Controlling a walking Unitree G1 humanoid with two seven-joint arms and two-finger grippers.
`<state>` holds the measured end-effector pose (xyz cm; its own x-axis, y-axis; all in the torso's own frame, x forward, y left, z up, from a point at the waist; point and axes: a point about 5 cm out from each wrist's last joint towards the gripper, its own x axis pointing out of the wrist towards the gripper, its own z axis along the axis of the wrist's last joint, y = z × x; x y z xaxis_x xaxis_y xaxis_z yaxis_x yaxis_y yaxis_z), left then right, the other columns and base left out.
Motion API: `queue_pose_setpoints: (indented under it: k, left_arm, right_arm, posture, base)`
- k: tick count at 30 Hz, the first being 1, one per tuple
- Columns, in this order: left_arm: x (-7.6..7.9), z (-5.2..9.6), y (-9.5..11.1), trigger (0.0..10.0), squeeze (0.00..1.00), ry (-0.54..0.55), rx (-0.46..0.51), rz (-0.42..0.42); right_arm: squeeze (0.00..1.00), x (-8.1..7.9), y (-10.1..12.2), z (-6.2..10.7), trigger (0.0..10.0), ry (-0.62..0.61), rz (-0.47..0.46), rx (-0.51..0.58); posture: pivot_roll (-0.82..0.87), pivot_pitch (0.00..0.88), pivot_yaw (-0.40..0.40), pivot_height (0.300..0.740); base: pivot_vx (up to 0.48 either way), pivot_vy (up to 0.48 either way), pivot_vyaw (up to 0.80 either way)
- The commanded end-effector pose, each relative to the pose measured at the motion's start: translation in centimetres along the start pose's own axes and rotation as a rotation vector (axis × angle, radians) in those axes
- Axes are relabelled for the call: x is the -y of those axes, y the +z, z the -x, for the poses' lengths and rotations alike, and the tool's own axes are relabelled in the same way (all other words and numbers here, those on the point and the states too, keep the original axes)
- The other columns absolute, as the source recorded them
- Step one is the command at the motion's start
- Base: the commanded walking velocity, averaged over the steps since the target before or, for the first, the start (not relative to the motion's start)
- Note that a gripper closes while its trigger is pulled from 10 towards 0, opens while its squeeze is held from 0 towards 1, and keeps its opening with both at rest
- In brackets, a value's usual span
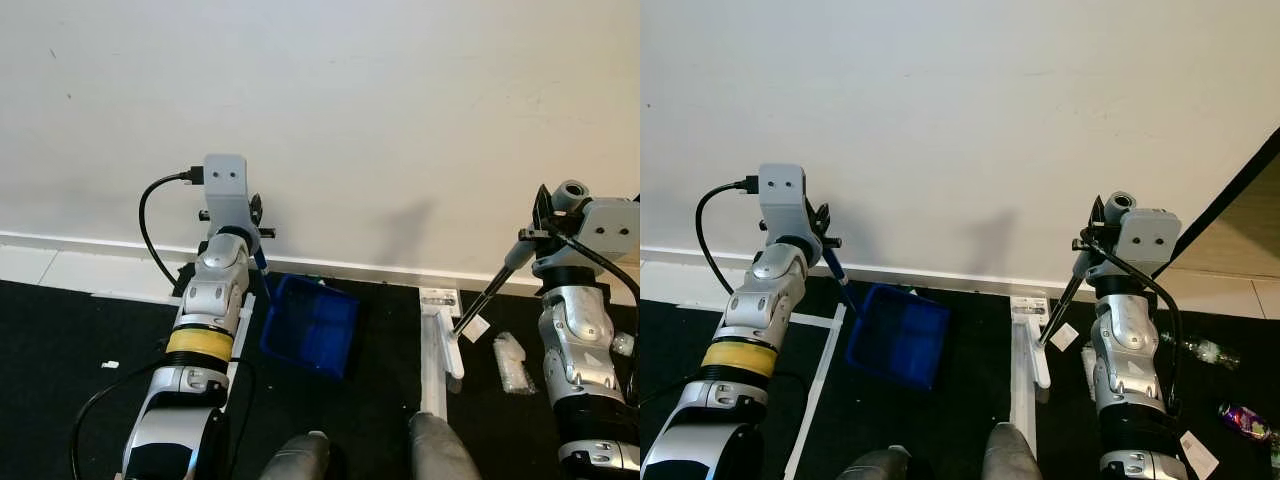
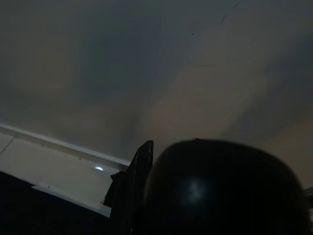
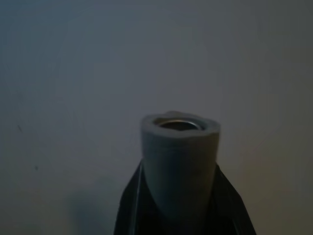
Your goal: Sweep floor
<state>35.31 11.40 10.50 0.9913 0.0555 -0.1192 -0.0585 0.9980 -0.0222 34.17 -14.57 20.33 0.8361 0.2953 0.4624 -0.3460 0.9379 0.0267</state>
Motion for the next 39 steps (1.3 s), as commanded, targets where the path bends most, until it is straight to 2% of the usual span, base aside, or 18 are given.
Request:
queue_pose_setpoints:
  k: [1, 7, 10, 12, 15, 17, 19, 21, 23, 28, 32, 35, 39]
  left_arm:
    - [0.3, 0.3, -1.0, 10.0, 0.0, -0.022, -0.048, 0.02]
    - [-0.3, 0.1, -0.6, 10.0, 0.0, -0.008, -0.055, 0.026]
    - [-1.8, -0.1, -0.1, 10.0, 0.0, 0.027, -0.068, 0.037]
    - [-3.1, -0.2, 0.0, 10.0, 0.0, 0.054, -0.1, 0.007]
    - [-3.4, -0.2, 0.0, 10.0, 0.0, 0.061, -0.111, -0.007]
    - [-4.9, 0.0, 0.6, 10.0, 0.0, 0.09, -0.128, -0.026]
    - [-6.0, 0.3, 2.0, 10.0, 0.0, 0.095, -0.101, -0.013]
    - [-6.4, 0.8, 3.1, 10.0, 0.0, 0.085, -0.075, -0.007]
    - [-6.5, 1.3, 4.2, 10.0, 0.0, 0.064, -0.047, -0.004]
    - [-5.9, 2.4, 4.7, 10.0, 0.0, 0.044, -0.067, 0.022]
    - [-5.6, 2.6, 4.5, 10.0, 0.0, 0.043, -0.088, 0.021]
    - [-5.4, 3.0, 3.6, 10.0, 0.0, 0.036, -0.15, 0.011]
    - [-5.1, 3.0, 3.1, 10.0, 0.0, 0.033, -0.168, 0.014]
  right_arm:
    - [0.0, -0.5, 0.5, -0.4, 10.0, 0.02, -0.001, 0.024]
    - [0.0, -0.2, 1.3, 0.6, 10.0, 0.03, 0.012, 0.031]
    - [0.0, 0.1, 2.1, 2.1, 10.0, 0.035, 0.026, 0.028]
    - [0.0, 0.1, 2.5, 3.2, 10.0, 0.031, 0.036, 0.012]
    - [0.0, 0.0, 2.5, 3.3, 10.0, 0.028, 0.037, 0.007]
    - [0.0, 0.5, 1.9, 4.3, 10.0, -0.034, 0.031, -0.021]
    - [0.0, 0.9, 1.0, 5.2, 10.0, -0.113, 0.036, -0.049]
    - [0.0, 1.2, 0.5, 5.7, 10.0, -0.18, 0.036, -0.066]
    - [0.0, 1.4, -0.2, 6.0, 10.0, -0.253, 0.042, -0.091]
    - [0.0, 1.5, -0.8, 6.0, 10.0, -0.27, 0.061, -0.13]
    - [0.0, 1.6, -1.0, 6.0, 10.0, -0.268, 0.074, -0.142]
    - [0.0, 1.8, -1.1, 5.6, 10.0, -0.262, 0.104, -0.153]
    - [0.0, 1.8, -1.2, 5.4, 10.0, -0.248, 0.123, -0.158]
  posture:
    - [-0.07, 0.223, 0.076, 0.74]
    - [-0.07, 0.217, 0.08, 0.74]
    - [-0.08, 0.208, 0.089, 0.74]
    - [-0.07, 0.201, 0.102, 0.74]
    - [-0.07, 0.201, 0.102, 0.74]
    - [-0.07, 0.187, 0.116, 0.74]
    - [-0.06, 0.174, 0.123, 0.74]
    - [-0.05, 0.162, 0.127, 0.74]
    - [-0.05, 0.154, 0.128, 0.74]
    - [-0.05, 0.114, 0.115, 0.74]
    - [-0.05, 0.087, 0.1, 0.74]
    - [-0.06, 0.062, 0.083, 0.74]
    - [-0.07, 0.053, 0.08, 0.74]
  base:
    - [0.0, 0.0, 0.0]
    - [0.0, 0.0, 0.0]
    - [0.0, 0.0, 0.0]
    - [0.0, 0.0, 0.0]
    - [0.0, 0.0, 0.0]
    - [0.0, 0.0, 0.0]
    - [0.0, 0.0, 0.0]
    - [0.0, 0.0, 0.0]
    - [0.0, 0.0, 0.0]
    - [0.0, 0.0, 0.0]
    - [0.0, 0.0, 0.0]
    - [0.0, 0.0, 0.0]
    - [0.0, 0.0, 0.0]
